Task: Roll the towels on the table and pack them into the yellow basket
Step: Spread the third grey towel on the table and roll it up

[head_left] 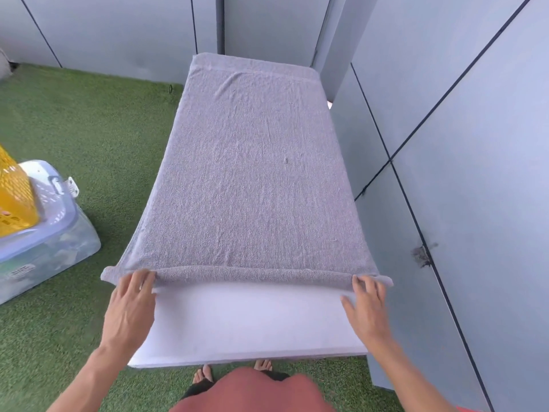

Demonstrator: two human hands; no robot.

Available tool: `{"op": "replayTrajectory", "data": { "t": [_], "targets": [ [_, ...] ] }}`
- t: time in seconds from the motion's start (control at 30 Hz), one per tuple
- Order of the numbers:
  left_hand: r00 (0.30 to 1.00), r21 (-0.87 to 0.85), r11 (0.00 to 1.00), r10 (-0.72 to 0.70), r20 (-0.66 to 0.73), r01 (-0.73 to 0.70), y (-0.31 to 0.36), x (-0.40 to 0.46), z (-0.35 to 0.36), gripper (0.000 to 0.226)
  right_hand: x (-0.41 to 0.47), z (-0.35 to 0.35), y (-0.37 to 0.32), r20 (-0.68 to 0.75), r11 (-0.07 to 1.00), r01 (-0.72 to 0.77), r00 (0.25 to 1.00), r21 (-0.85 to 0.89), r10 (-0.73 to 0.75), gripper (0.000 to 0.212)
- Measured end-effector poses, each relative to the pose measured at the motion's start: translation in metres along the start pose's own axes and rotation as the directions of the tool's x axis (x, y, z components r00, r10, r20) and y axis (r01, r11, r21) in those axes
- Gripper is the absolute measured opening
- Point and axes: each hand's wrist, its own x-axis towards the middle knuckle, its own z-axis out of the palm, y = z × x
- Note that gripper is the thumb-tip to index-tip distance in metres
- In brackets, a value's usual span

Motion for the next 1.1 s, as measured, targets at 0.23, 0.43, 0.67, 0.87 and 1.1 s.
{"op": "replayTrajectory", "data": {
  "t": [0.23,0.43,0.67,0.87,1.1],
  "targets": [
    [0.994,-0.014,1.000,-0.014,0.111,0.015,-0.008,0.033,-0.007,0.036,0.039,-0.009,0.011,0.190,0.994,-0.024,0.982,0.111,0.003,0.033],
    [0.903,-0.134,0.966,-0.153,0.402,0.223,-0.026,0.036,-0.017,0.038,0.029,-0.028,0.026,0.349,0.963,-0.066,0.937,0.260,-0.029,0.035],
    [0.916,-0.379,0.840,-0.306,0.260,0.388,-0.025,0.055,-0.029,0.021,0.043,-0.022,0.008,0.160,0.799,-0.300,0.954,0.520,0.254,0.024],
    [0.999,-0.062,0.998,-0.029,-0.033,0.027,-0.003,0.001,-0.007,0.049,-0.002,0.002,-0.008,-0.067,0.995,-0.098,0.993,-0.022,0.096,0.045],
    [0.993,-0.166,0.982,-0.078,0.086,0.092,-0.005,0.031,-0.001,0.054,0.030,0.006,-0.005,0.017,0.989,-0.061,0.998,0.132,0.059,0.041]
  ]
}}
